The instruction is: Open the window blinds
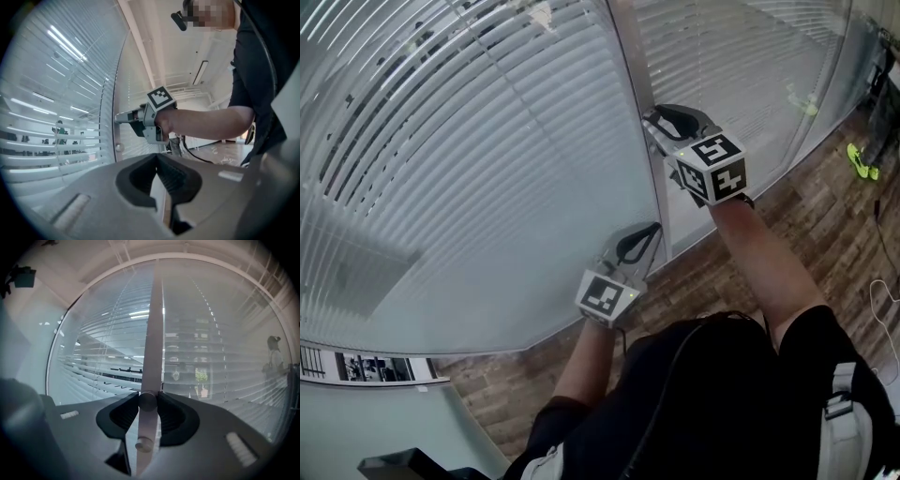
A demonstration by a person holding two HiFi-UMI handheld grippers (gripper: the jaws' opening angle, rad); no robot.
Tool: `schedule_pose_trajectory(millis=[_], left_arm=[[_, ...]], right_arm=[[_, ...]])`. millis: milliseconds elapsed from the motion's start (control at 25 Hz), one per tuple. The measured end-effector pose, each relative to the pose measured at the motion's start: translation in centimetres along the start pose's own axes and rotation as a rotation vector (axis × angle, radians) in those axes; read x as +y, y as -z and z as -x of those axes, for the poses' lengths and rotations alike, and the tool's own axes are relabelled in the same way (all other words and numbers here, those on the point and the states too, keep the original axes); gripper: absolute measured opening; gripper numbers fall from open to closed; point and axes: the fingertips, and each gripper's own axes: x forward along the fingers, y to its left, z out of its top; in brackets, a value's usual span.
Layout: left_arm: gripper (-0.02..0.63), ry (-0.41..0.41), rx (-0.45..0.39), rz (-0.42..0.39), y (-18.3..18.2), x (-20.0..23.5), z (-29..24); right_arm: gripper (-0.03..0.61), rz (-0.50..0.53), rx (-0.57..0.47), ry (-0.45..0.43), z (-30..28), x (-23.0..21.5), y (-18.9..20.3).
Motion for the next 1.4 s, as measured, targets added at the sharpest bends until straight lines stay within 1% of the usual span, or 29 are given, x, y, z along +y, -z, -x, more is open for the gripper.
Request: schedule_pose_trajectory(millis=[120,240,280,440,640,800,920,1000,1120,1200,1280,1400], left_arm=[[0.004,0.003,-0.003,-0.006,0.1,0.1,0.0],[0.003,0.008,0.005,-0.009,0.0,0.1,-0.1],[0.003,0.007,0.006,-0.009,0.1,0.2,0.0],[0.003,0.004,-0.003,-0.011,0.2,0.4,0.2],[0.004,0.015,0.010,-0.013,0.5,0.4,0.7],[0.003,0.018,-0.018,-0.020,0.7,1.0,0.9],[0.003,0.033,-0.005,-0.025,0.4,1.1,1.0],[0.004,0.040,0.012,-0.011,0.5,1.0,1.1],[0.003,0.035,0.015,0.013,0.5,1.4,1.3],[0.004,0.026,0.016,0.018,0.5,2.1,1.6],[0.003,0.014,0.014,0.021,0.6,2.7,2.0],[0.003,-0.001,-0.008,0.017,0.8,3.1,2.4]], right_arm=[[0.127,-0.061,-0.011,-0.001,0.0,-0.1,0.0],[0.127,-0.169,-0.026,-0.007,0.0,-0.3,-0.1],[0.127,-0.188,-0.029,-0.006,0.1,-0.3,-0.1],[0.127,-0.215,-0.035,0.003,0.1,-0.3,-0.2],[0.127,-0.285,-0.049,0.003,0.3,-0.3,0.1],[0.129,-0.270,-0.049,0.018,0.3,-0.3,0.0],[0.130,-0.261,-0.045,0.018,0.1,-0.4,-0.1],[0.133,-0.252,-0.040,0.015,0.1,-0.3,0.2],[0.155,-0.240,-0.046,0.019,0.3,-0.5,0.4],[0.157,-0.241,-0.061,0.015,0.8,-0.6,0.4],[0.158,-0.224,-0.080,0.003,1.8,-0.4,0.4],[0.156,-0.139,-0.134,-0.059,4.2,1.3,0.4]])
